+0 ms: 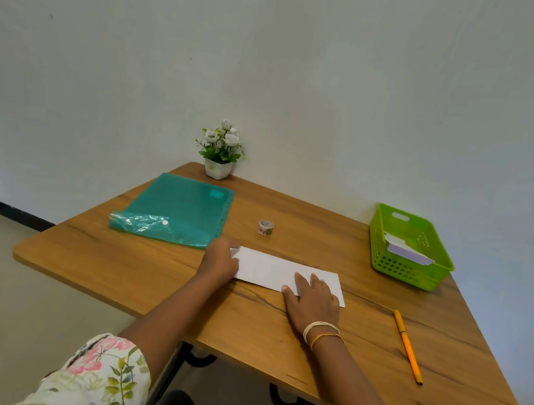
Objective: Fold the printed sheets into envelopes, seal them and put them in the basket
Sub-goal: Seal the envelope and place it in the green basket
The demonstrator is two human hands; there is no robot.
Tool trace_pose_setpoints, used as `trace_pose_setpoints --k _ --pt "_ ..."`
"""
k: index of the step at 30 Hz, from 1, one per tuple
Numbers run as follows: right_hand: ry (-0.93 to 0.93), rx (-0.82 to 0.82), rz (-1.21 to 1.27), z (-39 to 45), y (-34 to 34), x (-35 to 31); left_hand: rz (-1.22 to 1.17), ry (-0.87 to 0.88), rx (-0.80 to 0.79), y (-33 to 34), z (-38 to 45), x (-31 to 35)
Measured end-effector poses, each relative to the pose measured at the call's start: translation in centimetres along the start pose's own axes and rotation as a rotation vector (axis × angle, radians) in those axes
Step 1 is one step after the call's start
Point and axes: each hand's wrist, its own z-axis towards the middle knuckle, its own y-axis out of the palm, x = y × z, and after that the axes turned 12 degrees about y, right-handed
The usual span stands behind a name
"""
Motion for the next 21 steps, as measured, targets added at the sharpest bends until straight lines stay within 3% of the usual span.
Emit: trace_pose_setpoints --k 4,8,11,13,16,21 --pt "0.014 0.025 0.000 0.3 0.4 -0.3 0.126 0.065 0.056 1.3 -0.3 0.0" --pt "0.031 0.062 -0.006 0.5 0.8 -0.3 0.338 0.075 0.008 3.0 -0.7 0.1" --pt "0.029 0.127 0.030 0.9 0.9 -0.5 0.531 0.223 -0.044 3.8 -0.8 0.5" --pt "0.040 0.166 0.097 1.5 0.6 -0.9 0.538 0.311 -0.098 4.1 -0.6 0.3" --pt "0.042 0.179 0.225 3.0 -0.4 -2.2 0.482 0.304 -0.186 4.3 -0.4 -0.1" --pt "-0.094 -0.012 0.350 7.7 -1.2 -5.9 0.477 0.297 -0.184 4.6 -0.3 -0.6"
